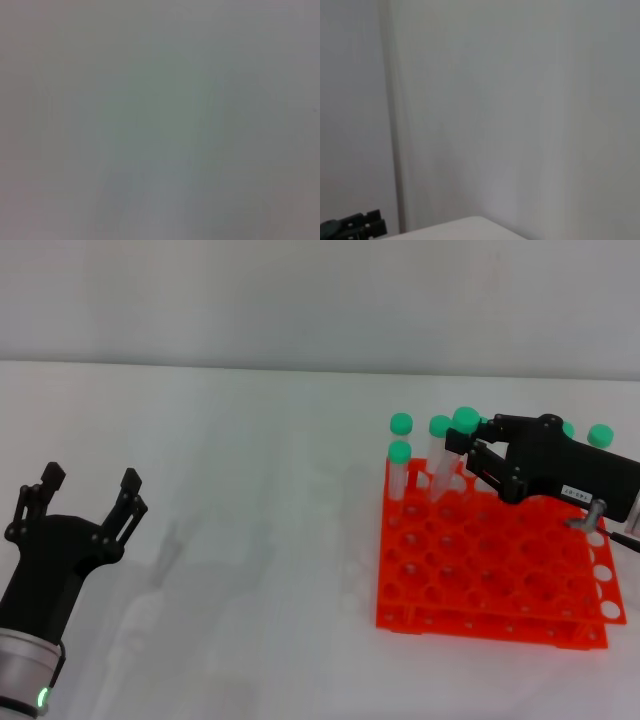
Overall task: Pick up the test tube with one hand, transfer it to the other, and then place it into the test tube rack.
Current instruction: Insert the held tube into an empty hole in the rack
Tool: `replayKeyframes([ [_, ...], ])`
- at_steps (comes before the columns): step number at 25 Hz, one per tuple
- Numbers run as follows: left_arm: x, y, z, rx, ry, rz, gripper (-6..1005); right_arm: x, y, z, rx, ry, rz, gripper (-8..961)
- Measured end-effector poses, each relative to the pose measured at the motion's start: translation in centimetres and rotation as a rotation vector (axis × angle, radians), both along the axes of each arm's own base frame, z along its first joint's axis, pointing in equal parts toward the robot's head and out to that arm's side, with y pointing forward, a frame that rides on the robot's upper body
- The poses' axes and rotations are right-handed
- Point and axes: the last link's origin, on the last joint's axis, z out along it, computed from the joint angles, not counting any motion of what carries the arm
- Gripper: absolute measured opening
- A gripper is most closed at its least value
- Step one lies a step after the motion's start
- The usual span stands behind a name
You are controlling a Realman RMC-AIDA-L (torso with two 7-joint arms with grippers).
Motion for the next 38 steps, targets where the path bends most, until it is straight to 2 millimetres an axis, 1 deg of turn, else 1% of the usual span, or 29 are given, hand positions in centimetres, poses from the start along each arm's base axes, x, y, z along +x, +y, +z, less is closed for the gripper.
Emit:
replayKeyframes([
  [4, 0.1, 0.3, -0.1, -0.005, 0.000, -0.001, 893, -0.1, 0.4, -0.4, 0.013, -0.008, -0.013, 195],
  [9, 0.2, 0.4, -0.2, -0.010, 0.000, 0.000, 893, -0.1, 0.5, -0.5, 0.017, -0.013, -0.018, 196],
  [21, 0.0, 0.4, 0.0, 0.000, -0.009, 0.014, 893, 0.7, 0.7, -1.3, 0.010, -0.050, -0.062, 197],
  [29, -0.2, 0.6, 0.2, -0.004, -0.045, 0.016, 893, 1.2, 0.8, -1.6, 0.012, -0.071, -0.096, 197],
  [38, 0.0, 0.8, 0.2, -0.003, -0.050, 0.009, 893, 0.7, 0.6, -2.5, -0.032, -0.104, -0.072, 198],
])
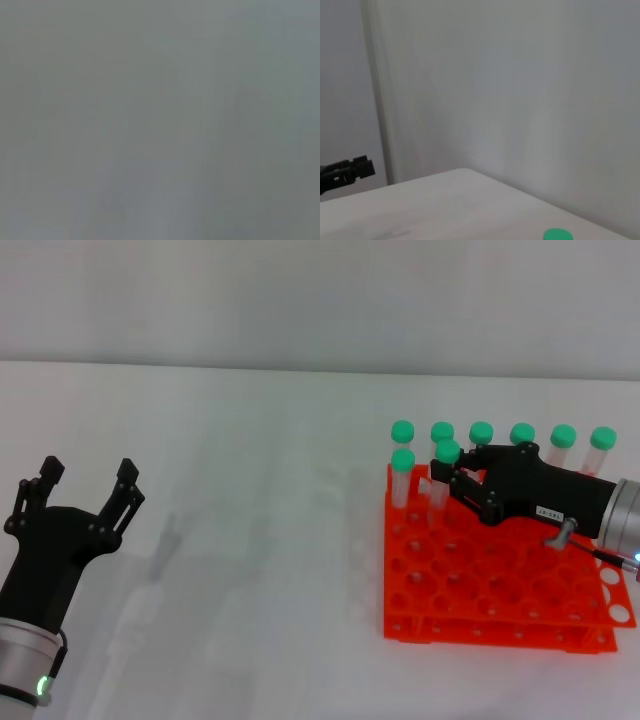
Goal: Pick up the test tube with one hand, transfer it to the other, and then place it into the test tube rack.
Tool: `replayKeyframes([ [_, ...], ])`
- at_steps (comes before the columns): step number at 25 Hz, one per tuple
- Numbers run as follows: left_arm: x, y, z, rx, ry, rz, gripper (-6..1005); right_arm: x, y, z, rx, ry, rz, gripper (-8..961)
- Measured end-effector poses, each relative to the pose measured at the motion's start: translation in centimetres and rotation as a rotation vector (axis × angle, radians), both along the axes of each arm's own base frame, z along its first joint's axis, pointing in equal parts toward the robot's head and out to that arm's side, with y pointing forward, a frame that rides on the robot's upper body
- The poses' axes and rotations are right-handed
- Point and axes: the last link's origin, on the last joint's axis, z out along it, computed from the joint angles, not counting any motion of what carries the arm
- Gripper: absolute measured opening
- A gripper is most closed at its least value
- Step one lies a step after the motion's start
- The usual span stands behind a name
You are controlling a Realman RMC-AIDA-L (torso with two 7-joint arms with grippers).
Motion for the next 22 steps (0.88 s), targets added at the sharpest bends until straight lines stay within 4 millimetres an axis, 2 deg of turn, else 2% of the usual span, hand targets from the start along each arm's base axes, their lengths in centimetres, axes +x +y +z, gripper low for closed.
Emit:
replayKeyframes([
  [4, 0.1, 0.1, 0.0, 0.000, -0.001, -0.003, 893, 0.1, 0.1, 0.0, 0.004, -0.007, -0.003, 198],
  [12, 0.1, 0.1, 0.0, -0.001, -0.005, -0.003, 893, 0.4, 0.0, 0.0, 0.007, -0.013, -0.019, 448],
  [18, 0.1, 0.1, 0.0, -0.001, -0.003, -0.003, 893, 1.0, -0.7, 0.5, -0.021, 0.035, -0.041, 624],
  [22, 0.2, 0.3, 0.0, 0.000, -0.002, -0.010, 893, 1.9, -1.8, 1.6, -0.035, 0.078, -0.061, 801],
])
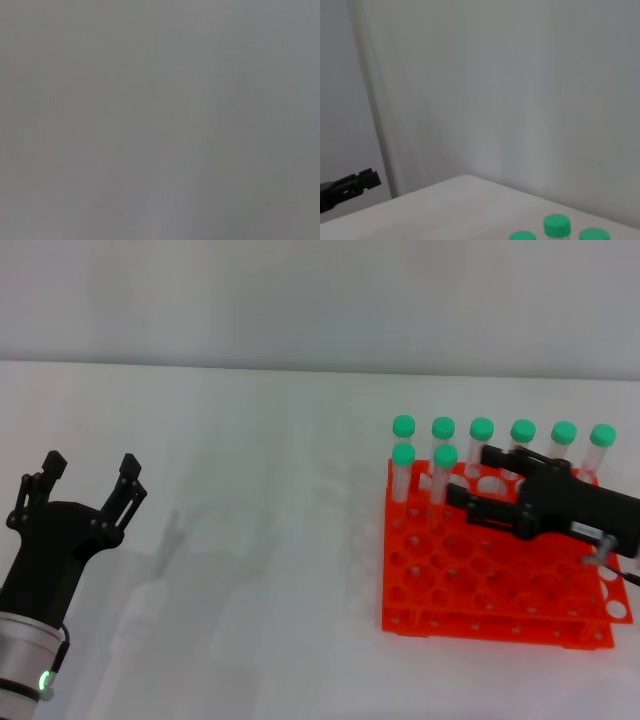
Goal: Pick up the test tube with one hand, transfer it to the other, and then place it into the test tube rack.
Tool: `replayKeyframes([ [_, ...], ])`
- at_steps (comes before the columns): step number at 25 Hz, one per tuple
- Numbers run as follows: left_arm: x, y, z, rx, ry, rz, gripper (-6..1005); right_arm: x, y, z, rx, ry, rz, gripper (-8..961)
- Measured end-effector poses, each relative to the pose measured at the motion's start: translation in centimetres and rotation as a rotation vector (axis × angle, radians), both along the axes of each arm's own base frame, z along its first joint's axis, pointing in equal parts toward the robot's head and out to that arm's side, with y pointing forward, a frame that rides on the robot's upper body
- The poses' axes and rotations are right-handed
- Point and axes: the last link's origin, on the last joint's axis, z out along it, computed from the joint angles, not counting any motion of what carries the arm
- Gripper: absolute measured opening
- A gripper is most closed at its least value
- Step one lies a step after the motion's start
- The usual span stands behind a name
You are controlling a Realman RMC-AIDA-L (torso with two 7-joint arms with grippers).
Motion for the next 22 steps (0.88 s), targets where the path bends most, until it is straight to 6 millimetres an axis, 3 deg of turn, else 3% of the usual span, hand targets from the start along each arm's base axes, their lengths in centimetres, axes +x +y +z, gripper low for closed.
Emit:
replayKeyframes([
  [1, 0.0, 0.0, 0.0, 0.000, 0.000, 0.000, 893, 0.3, -0.3, 0.3, -0.001, 0.009, -0.005, 845],
  [8, 0.2, 0.2, 0.1, 0.002, 0.002, -0.010, 893, 3.2, -3.9, 3.5, 0.056, 0.121, -0.033, 852],
  [11, 0.1, 0.1, 0.1, 0.004, 0.002, -0.007, 893, 4.3, -4.5, 4.6, 0.119, 0.139, -0.060, 850],
  [14, 0.2, 0.2, 0.1, 0.002, 0.003, -0.012, 893, 6.9, -5.2, 6.8, 0.312, 0.135, -0.128, 849],
  [22, 0.5, 0.6, 0.1, 0.004, 0.003, -0.023, 893, 11.8, -5.9, 9.7, 0.755, 0.028, -0.335, 846],
])
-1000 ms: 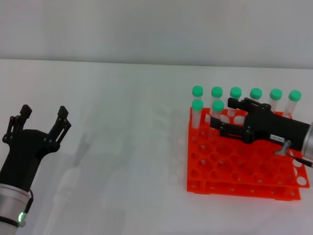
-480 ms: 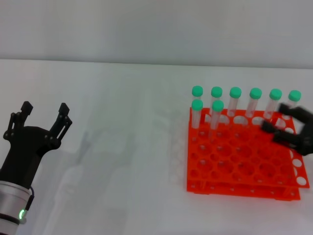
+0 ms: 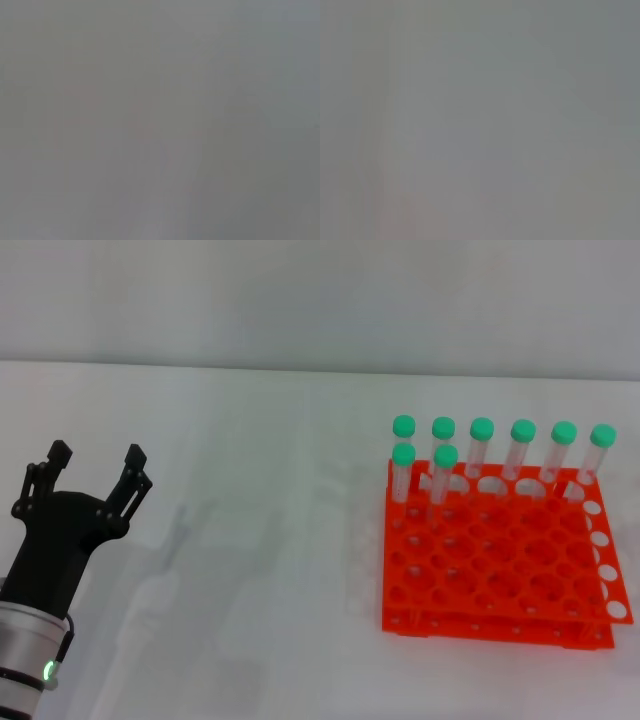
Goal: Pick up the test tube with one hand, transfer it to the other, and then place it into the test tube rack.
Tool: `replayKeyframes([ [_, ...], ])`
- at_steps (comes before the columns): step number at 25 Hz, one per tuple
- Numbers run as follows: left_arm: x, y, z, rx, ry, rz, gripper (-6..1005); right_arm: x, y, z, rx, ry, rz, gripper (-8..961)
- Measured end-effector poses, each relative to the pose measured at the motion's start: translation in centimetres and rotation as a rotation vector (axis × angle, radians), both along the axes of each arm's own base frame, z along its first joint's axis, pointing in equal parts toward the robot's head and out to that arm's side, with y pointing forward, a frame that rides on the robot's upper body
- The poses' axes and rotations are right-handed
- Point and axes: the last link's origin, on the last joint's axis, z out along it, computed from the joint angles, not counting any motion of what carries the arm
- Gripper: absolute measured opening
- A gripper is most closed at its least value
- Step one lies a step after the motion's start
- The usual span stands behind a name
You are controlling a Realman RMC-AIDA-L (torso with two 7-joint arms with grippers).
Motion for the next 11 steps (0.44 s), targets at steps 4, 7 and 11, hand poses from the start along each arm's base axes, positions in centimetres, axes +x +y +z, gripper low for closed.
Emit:
replayKeyframes([
  [4, 0.2, 0.2, 0.0, 0.000, -0.001, -0.006, 893, 1.6, 0.3, 0.5, 0.050, 0.002, -0.115, 846],
  [7, 0.2, 0.2, 0.0, 0.002, -0.001, -0.006, 893, 1.9, 0.6, 0.4, 0.047, 0.008, -0.150, 846],
  [11, 0.1, 0.2, 0.1, 0.004, -0.002, -0.004, 893, 2.0, 0.7, 0.1, 0.046, 0.022, -0.161, 846],
])
